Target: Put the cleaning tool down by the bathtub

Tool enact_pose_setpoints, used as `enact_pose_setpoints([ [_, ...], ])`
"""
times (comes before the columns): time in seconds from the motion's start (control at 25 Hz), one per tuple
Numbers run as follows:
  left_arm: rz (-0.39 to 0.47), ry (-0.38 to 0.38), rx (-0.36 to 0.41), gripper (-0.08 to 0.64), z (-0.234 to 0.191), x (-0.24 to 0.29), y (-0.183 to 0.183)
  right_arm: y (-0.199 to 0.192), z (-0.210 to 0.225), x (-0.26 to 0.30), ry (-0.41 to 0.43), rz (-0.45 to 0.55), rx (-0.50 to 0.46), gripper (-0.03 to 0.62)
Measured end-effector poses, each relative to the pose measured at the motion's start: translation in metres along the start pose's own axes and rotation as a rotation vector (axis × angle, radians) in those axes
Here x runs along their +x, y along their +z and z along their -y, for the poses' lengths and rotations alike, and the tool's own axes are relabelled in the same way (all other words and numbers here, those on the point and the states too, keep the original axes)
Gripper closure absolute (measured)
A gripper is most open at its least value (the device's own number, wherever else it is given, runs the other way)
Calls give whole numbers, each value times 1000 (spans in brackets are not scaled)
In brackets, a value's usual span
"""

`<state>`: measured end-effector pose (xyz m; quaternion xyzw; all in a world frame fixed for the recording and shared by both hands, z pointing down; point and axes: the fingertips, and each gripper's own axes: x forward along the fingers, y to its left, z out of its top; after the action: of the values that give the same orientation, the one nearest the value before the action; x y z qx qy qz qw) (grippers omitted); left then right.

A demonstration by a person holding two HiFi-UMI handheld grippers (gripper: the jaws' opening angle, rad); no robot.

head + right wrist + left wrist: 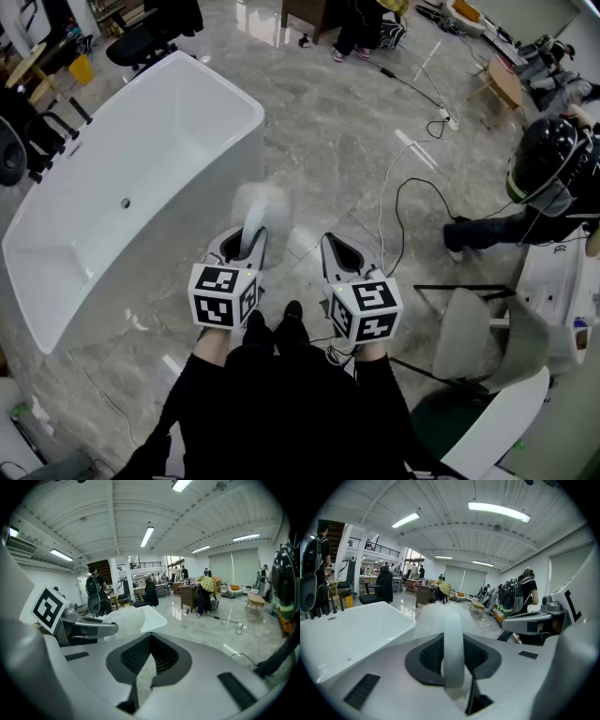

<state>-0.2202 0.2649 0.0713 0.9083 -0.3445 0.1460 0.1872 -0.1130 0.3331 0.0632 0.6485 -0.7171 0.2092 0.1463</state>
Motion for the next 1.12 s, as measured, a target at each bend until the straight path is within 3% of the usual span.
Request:
enact_pose_setpoints([
  [0.68, -25, -2, -16, 465, 3, 19, -2, -8, 21, 5, -8, -20, 36, 592],
  [1.12, 16, 20, -3, 465, 9, 59, 32, 1, 86, -7, -83, 1, 82, 592],
])
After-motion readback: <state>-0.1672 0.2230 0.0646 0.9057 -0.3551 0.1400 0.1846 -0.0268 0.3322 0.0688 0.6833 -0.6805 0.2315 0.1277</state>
